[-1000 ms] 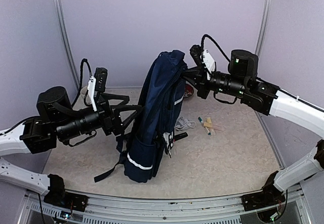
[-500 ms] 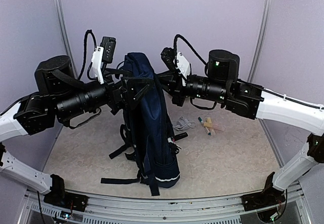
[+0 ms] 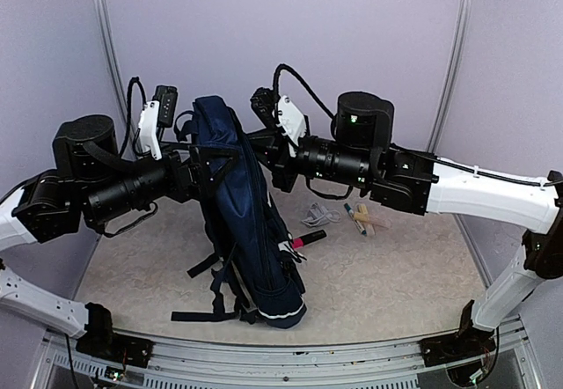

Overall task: Pack the student bag
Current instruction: Hold the student bag at the center of the board, then unzip the upper front pocket of the student bag.

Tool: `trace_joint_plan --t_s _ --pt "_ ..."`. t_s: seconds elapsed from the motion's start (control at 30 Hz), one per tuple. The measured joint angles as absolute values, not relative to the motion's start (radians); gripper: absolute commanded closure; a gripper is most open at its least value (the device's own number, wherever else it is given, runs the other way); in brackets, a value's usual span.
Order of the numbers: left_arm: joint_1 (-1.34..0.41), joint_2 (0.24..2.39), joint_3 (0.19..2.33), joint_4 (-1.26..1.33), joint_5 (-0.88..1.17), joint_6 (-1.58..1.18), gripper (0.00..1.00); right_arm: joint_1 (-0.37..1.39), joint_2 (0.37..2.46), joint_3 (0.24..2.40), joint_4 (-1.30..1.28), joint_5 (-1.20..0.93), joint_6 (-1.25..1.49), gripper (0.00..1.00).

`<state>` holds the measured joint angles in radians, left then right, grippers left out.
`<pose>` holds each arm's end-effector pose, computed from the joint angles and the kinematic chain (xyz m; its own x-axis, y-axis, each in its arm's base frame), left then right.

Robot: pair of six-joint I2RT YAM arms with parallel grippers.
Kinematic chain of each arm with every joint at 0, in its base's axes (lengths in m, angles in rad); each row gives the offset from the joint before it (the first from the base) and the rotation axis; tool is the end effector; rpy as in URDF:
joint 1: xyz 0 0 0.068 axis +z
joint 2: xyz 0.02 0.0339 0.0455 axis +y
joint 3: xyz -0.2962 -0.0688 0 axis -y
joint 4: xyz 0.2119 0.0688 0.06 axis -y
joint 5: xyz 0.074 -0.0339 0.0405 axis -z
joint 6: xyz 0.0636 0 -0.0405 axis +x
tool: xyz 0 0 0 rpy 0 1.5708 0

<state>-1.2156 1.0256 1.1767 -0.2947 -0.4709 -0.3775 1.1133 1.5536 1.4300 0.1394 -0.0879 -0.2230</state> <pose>0.0953 -0.1739 0.4393 -0.2967 -0.1447 -0.9440 0.6132 0.7289 -0.3044 0.1584 0.3343 0.4452 0.2130 -0.0661 -0.9748 -0.9078 0.3554 -0.2225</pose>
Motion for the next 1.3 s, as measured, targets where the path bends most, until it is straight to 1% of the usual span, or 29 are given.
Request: trace_joint_plan --t_s 0.07,0.1,0.13,0.17,0.2,0.3,0.5,0.67,0.87,1.0,1.07,1.3 --pt "-1.211 1.026 1.168 -0.275 -0.451 -0.375 0.41 1.122 1.568 1.447 0.136 -0.08 -0.223 1.0" --pt "-1.208 1.025 1.157 -0.258 -0.437 -0.374 0.57 1.123 1.573 1.455 0.13 -0.08 -0.223 1.0" --pt "-1.205 1.023 1.141 -0.234 -0.419 -0.369 0.8 1.124 1.578 1.466 0.118 -0.079 -0.222 1.0" --pt "-1.202 1.02 1.123 -0.208 -0.396 -0.357 0.98 1.124 1.581 1.473 0.112 -0.078 -0.221 1.0" --pt "-1.199 1.018 1.109 -0.191 -0.379 -0.345 1.0 1.122 1.582 1.477 0.107 -0.078 -0.219 1.0" --pt "-1.187 1.008 1.071 -0.142 -0.334 -0.297 1.0 1.099 1.58 1.478 0.095 -0.096 -0.202 1.0" --pt "-1.196 1.026 1.077 -0.129 -0.231 -0.142 1.0 0.991 1.563 1.478 0.07 -0.22 -0.11 1.0" --pt "-1.252 1.08 1.164 -0.221 -0.144 0.039 1.0 0.86 1.552 1.478 0.062 -0.273 -0.042 1.0" --pt "-1.238 1.04 1.19 -0.318 -0.13 0.139 1.0 0.804 1.524 1.468 0.045 -0.313 0.016 1.0" --pt "-1.207 0.968 1.166 -0.352 -0.131 0.167 1.0 0.688 1.445 1.363 0.057 -0.388 0.134 1.0" --pt "-1.198 0.929 1.129 -0.349 -0.125 0.178 1.0 0.657 1.412 1.314 0.061 -0.41 0.175 1.0" --pt "-1.192 0.842 1.055 -0.334 -0.094 0.2 1.0 0.633 1.331 1.155 0.157 -0.477 0.26 1.0"
